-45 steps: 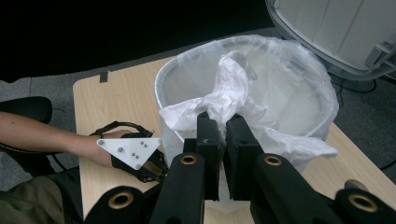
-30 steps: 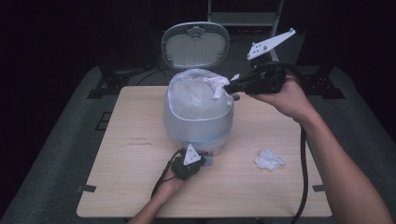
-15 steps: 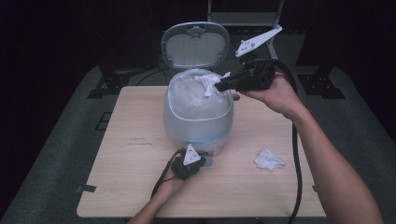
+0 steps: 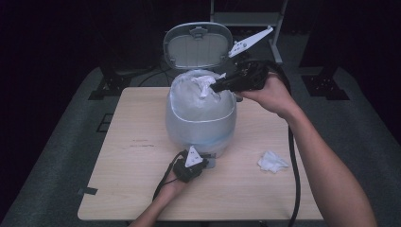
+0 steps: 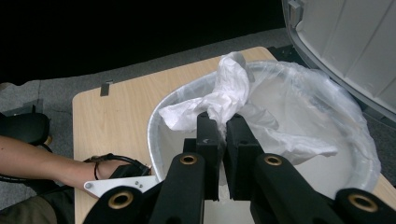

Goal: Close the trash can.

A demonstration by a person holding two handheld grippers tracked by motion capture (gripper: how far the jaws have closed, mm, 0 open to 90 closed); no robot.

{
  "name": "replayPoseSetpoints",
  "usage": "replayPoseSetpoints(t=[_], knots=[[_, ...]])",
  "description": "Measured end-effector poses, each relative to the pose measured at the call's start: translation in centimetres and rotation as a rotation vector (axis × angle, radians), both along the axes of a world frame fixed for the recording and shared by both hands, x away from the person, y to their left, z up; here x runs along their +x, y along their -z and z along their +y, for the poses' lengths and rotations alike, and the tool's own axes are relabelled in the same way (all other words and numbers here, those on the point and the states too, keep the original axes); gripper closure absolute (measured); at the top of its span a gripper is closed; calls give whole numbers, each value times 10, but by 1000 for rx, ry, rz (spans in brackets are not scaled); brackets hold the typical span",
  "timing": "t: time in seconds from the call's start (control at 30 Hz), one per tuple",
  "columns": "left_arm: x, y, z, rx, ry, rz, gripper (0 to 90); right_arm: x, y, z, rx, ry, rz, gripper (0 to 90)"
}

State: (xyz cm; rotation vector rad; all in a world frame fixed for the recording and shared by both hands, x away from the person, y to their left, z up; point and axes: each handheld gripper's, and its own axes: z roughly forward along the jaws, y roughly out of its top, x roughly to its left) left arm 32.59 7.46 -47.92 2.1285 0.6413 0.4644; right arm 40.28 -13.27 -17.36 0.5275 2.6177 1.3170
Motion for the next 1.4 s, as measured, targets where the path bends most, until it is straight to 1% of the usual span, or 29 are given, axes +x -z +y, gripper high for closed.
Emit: replayPoseSetpoints(t=[0.07, 0.1, 0.33, 0.5, 0.57, 0.6, 0.7, 0.73, 0.87, 0.9, 0.97, 1.03, 1.07, 1.1, 1.2, 1.27, 1.33, 1.4], knots=[[0, 0, 0, 0, 0, 0, 852, 1, 1, 1, -2, 2, 2, 848], [0, 0, 0, 8, 1, -1, 852, 2, 2, 3, -5, 4, 7, 848], [0, 0, 0, 3, -1, -1, 852, 6, 8, 5, -11, 4, 13, 848], [0, 0, 0, 5, -2, -1, 852, 9, 12, 7, -15, 12, 27, 841], [0, 0, 0, 0, 0, 0, 852, 11, 15, 9, -24, 18, 35, 802], [0, 0, 0, 6, 2, -1, 852, 12, 16, 9, -26, 22, 39, 792], [0, 0, 0, 6, 1, -1, 853, 12, 17, 10, -26, 21, 43, 792], [0, 0, 0, 0, 0, 0, 852, 12, 18, 10, -26, 23, 41, 783], [0, 0, 0, 0, 0, -1, 852, 11, 17, 10, -31, 27, 35, 774], [0, 0, 0, 8, 1, -1, 852, 12, 17, 9, -28, 30, 33, 759], [0, 0, 0, 8, 1, -1, 852, 13, 17, 9, -29, 42, 34, 738], [0, 0, 0, 2, 0, -1, 852, 13, 18, 10, -32, 46, 34, 737], [0, 0, 0, 8, 3, -2, 852, 13, 19, 10, -32, 47, 35, 725], [0, 0, 0, -1, 2, 0, 851, 13, 19, 10, -32, 47, 36, 723], [0, 0, 1, 5, 5, 0, 851, 13, 20, 9, -27, 49, 40, 719], [0, 0, 0, -1, 3, 0, 851, 14, 22, 7, -25, 51, 32, 697], [0, 0, 1, 5, 5, -1, 851, 14, 22, 7, -23, 55, 36, 694], [0, 0, 0, 0, 2, 0, 851, 15, 23, 6, -25, 53, 37, 689]])
